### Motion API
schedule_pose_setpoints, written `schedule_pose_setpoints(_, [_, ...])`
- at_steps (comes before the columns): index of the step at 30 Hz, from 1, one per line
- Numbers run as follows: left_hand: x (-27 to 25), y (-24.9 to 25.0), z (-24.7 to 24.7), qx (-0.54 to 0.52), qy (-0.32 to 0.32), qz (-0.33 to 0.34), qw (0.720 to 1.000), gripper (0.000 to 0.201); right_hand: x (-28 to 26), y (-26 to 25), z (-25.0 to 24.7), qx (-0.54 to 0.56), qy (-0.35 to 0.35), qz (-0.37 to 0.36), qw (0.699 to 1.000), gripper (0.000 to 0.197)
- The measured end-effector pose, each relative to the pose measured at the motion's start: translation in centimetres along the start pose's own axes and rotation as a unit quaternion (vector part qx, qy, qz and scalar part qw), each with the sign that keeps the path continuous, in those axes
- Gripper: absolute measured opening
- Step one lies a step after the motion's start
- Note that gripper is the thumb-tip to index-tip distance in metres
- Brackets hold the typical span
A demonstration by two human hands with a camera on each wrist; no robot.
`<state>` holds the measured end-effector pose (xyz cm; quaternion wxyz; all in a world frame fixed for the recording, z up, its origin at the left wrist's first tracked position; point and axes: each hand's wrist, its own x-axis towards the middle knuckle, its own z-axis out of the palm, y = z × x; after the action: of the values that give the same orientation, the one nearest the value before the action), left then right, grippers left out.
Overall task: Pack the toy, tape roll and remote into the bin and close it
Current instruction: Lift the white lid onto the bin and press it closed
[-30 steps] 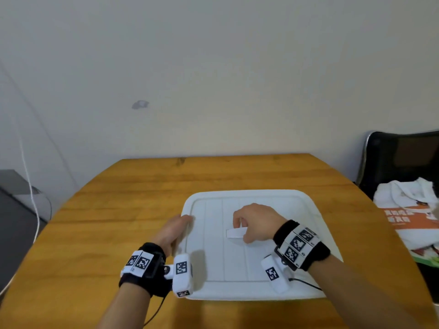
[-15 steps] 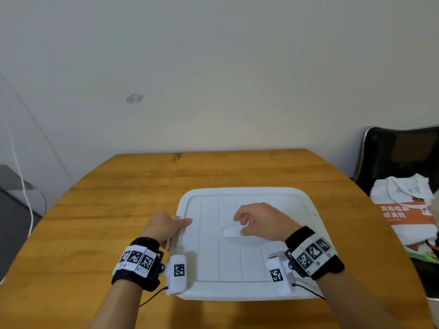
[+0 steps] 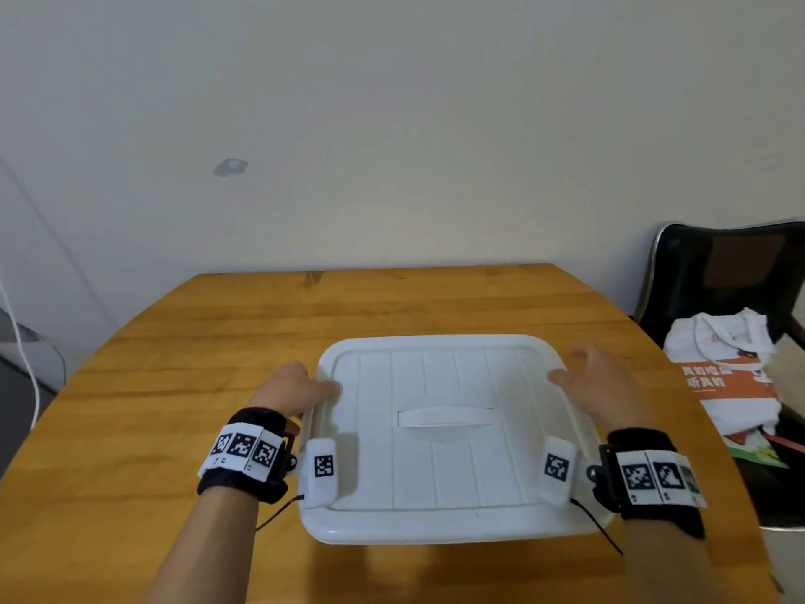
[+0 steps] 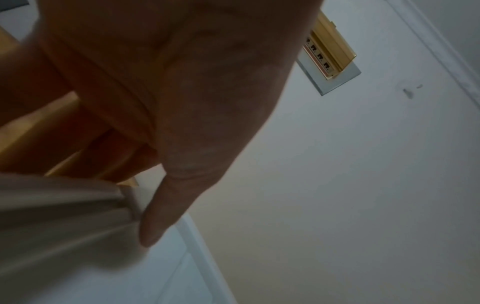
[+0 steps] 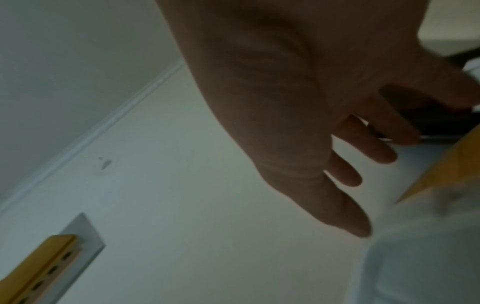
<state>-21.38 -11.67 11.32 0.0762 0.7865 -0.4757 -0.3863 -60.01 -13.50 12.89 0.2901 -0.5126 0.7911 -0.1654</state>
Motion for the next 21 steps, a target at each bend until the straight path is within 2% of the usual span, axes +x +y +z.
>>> schedule_pose_setpoints(3, [0.2,0.5,-0.2,0.022,0.005,0.007,1.000,0.037,1.0,1.2,-0.2,-0.051,-0.074,0.088,0.992,0.076])
schedule_pose_setpoints(5, [0.4,0.6,-0.1,0.029,0.010,0.008,1.000,0.034,1.3,2.0,-0.1,-0.043,-0.121,0.133,0.983,0.071])
schedule_pose_setpoints(7, [0.5,0.7,0.0,0.035,0.011,0.008,0.999,0.033,1.5,2.9,0.0,-0.015,-0.134,0.152,0.979,0.060])
schedule_pose_setpoints(10, [0.6,0.6,0.1,0.040,0.010,0.009,0.999,0.031,1.8,3.6,-0.3,0.010,-0.106,0.141,0.984,0.036])
schedule_pose_setpoints(21, [1.1,0.2,0.2,0.035,0.013,0.020,0.999,0.032,1.4,1.9,-0.1,-0.151,-0.035,0.074,0.985,0.036])
